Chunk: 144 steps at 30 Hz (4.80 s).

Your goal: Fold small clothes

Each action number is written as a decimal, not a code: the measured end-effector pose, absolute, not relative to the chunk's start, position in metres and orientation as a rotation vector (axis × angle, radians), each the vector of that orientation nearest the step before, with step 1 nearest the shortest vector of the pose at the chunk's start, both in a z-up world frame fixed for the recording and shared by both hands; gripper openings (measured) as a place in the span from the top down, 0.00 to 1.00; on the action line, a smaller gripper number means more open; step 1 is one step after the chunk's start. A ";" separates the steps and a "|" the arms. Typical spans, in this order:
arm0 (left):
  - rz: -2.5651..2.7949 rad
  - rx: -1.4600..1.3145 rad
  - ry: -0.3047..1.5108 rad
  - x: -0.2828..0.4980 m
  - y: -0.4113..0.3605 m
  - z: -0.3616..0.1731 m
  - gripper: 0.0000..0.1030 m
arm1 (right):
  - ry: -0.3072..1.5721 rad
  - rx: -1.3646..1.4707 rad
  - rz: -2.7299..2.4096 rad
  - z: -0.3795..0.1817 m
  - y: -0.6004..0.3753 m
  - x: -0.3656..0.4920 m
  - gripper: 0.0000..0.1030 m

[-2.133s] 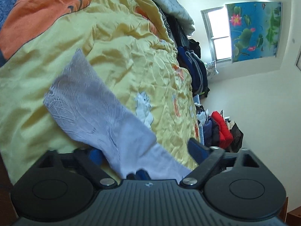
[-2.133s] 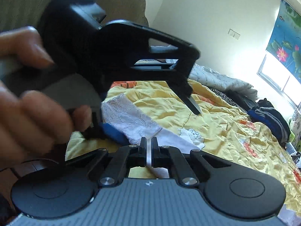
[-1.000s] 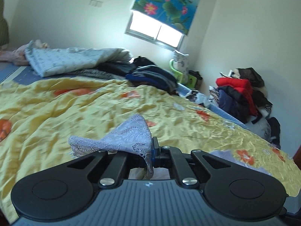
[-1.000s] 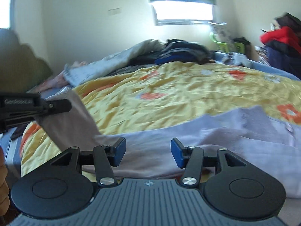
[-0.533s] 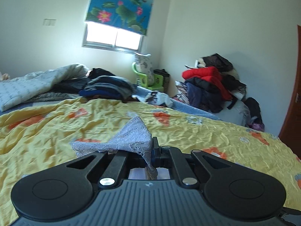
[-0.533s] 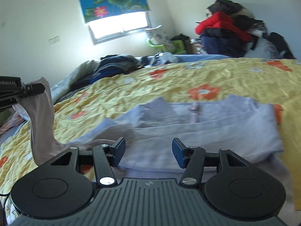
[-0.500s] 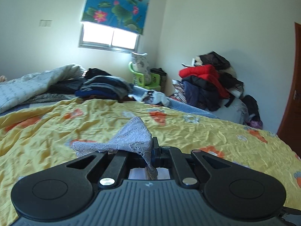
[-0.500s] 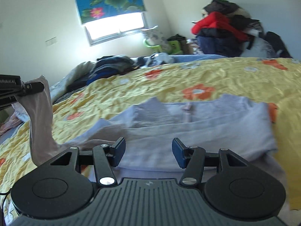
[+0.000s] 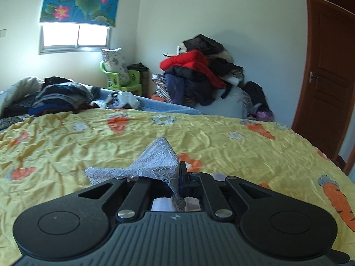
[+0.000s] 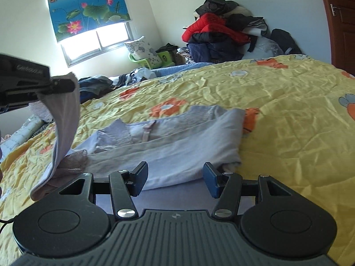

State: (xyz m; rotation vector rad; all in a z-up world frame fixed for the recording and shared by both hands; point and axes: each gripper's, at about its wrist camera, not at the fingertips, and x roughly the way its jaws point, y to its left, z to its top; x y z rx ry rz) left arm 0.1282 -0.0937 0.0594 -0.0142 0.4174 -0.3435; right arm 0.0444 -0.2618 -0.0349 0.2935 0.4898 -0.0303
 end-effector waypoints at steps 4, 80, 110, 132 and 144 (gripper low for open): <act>-0.386 0.017 0.440 0.126 -0.122 0.054 0.96 | 0.490 0.300 -0.051 -0.038 -0.271 0.040 0.46; -0.141 0.125 0.657 0.120 -0.036 -0.039 0.15 | 0.601 0.233 -0.097 -0.053 -0.296 0.051 0.27; -0.134 0.001 0.669 0.105 -0.011 -0.058 0.00 | 0.664 0.054 -0.126 -0.066 -0.275 0.032 0.00; -0.115 0.138 0.575 0.088 0.010 -0.041 0.00 | 0.662 0.060 -0.125 -0.067 -0.274 0.031 0.00; -0.109 0.218 0.598 0.115 0.012 -0.044 0.00 | 0.660 0.064 -0.124 -0.066 -0.275 0.031 0.00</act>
